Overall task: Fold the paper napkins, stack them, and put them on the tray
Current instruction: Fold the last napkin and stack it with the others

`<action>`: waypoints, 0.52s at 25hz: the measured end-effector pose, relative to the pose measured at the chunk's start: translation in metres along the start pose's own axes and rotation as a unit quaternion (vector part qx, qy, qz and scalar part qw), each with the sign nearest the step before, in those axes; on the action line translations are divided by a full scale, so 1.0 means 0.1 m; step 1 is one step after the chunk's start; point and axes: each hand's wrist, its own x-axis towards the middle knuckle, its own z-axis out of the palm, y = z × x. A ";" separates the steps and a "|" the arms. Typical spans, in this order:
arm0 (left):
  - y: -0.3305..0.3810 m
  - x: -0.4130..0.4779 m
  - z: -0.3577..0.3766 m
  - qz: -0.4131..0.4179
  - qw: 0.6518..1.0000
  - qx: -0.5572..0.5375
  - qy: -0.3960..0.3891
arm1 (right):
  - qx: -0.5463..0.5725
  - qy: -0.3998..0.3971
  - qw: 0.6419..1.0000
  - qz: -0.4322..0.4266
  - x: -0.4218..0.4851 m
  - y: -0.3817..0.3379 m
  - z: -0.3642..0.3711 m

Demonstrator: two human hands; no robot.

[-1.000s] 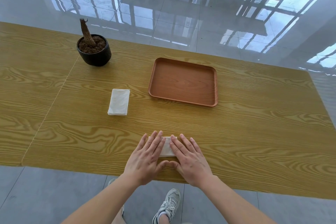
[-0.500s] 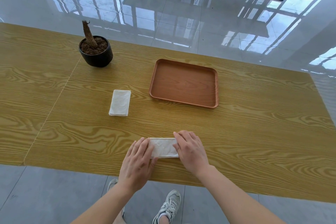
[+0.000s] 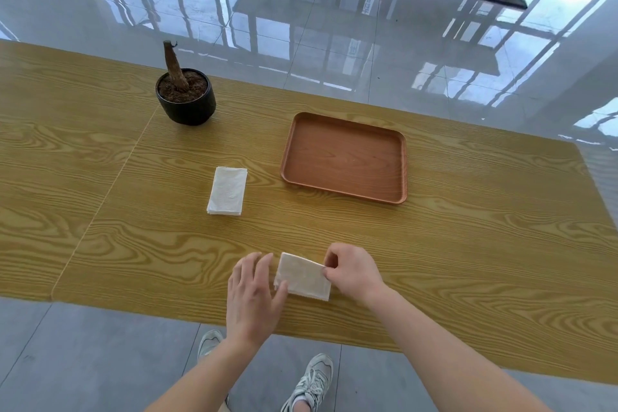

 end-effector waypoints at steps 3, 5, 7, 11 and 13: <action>0.09 -0.06 -0.06 -0.059 0.993 -0.103 0.010 | 0.168 0.015 0.983 0.072 -0.02 -0.01 -0.05; 0.22 -0.06 -0.10 -0.178 0.955 -0.232 -0.045 | 0.289 0.031 0.952 0.096 -0.06 -0.05 -0.06; 0.38 0.02 -0.12 -0.313 0.848 -0.409 -0.125 | 0.374 0.036 0.920 0.110 -0.10 -0.12 -0.04; 0.53 0.24 -0.20 -0.424 0.678 -0.583 -0.147 | 0.461 0.029 0.879 0.121 -0.17 -0.29 0.02; 0.50 0.30 -0.26 -0.433 0.666 -0.599 -0.102 | 0.480 0.026 0.868 0.123 -0.18 -0.36 0.05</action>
